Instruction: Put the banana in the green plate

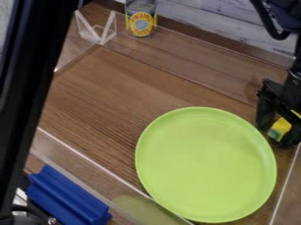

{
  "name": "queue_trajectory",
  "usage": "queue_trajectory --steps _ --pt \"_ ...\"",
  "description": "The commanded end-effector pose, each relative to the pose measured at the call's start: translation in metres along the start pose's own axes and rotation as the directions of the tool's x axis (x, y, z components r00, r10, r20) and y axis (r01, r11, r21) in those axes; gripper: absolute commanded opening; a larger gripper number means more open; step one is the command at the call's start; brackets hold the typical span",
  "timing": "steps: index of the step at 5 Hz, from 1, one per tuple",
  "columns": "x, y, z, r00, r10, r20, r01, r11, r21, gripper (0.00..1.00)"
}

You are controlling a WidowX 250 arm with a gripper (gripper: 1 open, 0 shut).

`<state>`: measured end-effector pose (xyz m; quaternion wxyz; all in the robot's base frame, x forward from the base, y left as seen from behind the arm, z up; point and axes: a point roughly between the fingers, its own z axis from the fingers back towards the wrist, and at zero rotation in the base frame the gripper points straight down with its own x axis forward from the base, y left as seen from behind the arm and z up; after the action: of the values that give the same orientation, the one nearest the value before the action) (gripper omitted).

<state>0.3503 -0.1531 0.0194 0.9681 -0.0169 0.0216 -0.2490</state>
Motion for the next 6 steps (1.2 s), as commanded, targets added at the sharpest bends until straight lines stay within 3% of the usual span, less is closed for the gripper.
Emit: queue_trajectory --steps 1,6 --pt "0.002 0.004 0.005 1.0 -0.006 0.014 0.006 1.0 0.001 1.0" --pt "0.0024 0.0046 0.0051 1.0 -0.009 -0.008 0.009 1.0 -0.004 1.0"
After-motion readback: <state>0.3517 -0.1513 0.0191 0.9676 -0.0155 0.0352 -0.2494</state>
